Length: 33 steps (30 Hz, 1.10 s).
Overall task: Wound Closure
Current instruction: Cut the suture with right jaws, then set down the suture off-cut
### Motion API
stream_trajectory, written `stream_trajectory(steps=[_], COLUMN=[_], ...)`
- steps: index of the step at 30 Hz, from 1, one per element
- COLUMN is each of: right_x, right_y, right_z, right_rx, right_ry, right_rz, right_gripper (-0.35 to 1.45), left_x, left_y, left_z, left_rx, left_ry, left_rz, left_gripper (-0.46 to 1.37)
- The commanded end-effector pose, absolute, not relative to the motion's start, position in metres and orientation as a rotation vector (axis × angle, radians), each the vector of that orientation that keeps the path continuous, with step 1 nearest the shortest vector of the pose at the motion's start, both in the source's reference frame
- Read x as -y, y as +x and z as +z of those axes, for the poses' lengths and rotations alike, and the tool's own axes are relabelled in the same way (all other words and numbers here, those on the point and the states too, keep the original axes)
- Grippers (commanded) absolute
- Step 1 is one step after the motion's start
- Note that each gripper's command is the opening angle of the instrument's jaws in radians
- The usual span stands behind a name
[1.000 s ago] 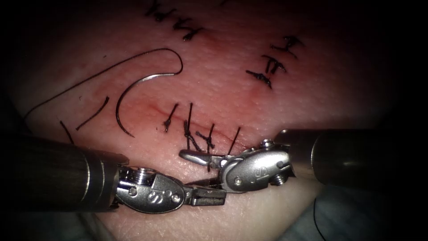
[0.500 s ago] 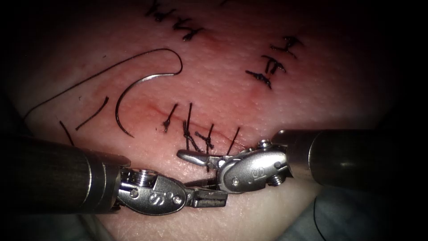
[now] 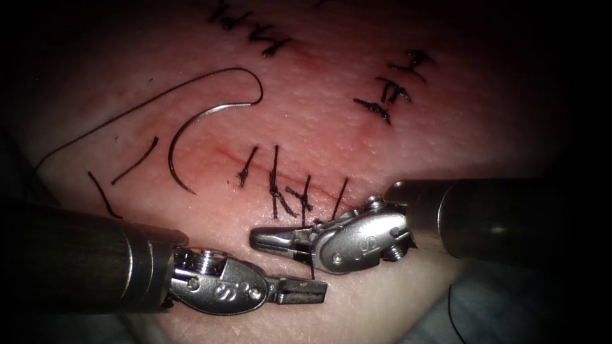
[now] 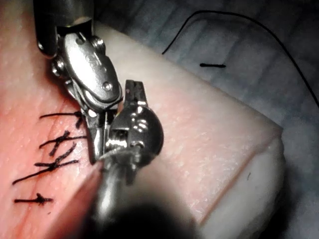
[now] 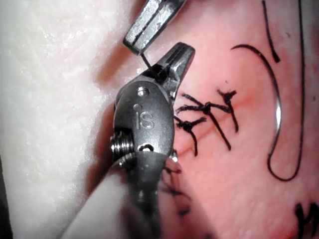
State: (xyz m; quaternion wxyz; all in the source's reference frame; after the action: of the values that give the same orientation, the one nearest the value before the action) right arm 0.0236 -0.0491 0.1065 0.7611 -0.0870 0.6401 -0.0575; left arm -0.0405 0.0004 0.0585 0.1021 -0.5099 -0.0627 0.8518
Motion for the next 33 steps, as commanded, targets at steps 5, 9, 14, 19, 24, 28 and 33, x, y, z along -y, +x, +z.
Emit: stream_trajectory(steps=[5, 9, 14, 19, 24, 28, 33], right_x=[0.049, 0.049, 0.048, 0.048, 0.047, 0.046, 0.046], right_y=[0.0234, 0.0231, 0.0221, 0.0197, 0.0160, 0.0130, 0.0095], right_z=[0.106, 0.106, 0.105, 0.105, 0.104, 0.104, 0.104], right_rx=[-1.386, -1.390, -1.393, -1.372, -1.347, -1.328, -1.299], right_ry=[-0.197, -0.187, -0.230, -0.247, -0.256, -0.279, -0.312], right_rz=[-0.125, -0.126, -0.079, -0.052, -0.029, 0.006, 0.047], right_gripper=[-0.35, -0.35, 1.15, 1.30, 1.26, 1.26, 1.26], left_x=[0.000, 0.000, 0.000, 0.000, 0.000, 0.000, 0.000], left_y=[-0.0404, -0.0404, -0.0402, -0.0393, -0.0385, -0.0379, -0.0366], left_z=[0.058, 0.058, 0.058, 0.058, 0.058, 0.058, 0.059], left_rx=[0.193, 0.193, 0.195, 0.188, 0.187, 0.183, 0.186], left_ry=[-1.508, -1.508, -1.510, -1.514, -1.510, -1.506, -1.485], left_rz=[2.517, 2.517, 2.518, 2.522, 2.520, 2.515, 2.498], left_gripper=[-0.35, -0.35, -0.35, -0.35, -0.35, -0.35, -0.35])
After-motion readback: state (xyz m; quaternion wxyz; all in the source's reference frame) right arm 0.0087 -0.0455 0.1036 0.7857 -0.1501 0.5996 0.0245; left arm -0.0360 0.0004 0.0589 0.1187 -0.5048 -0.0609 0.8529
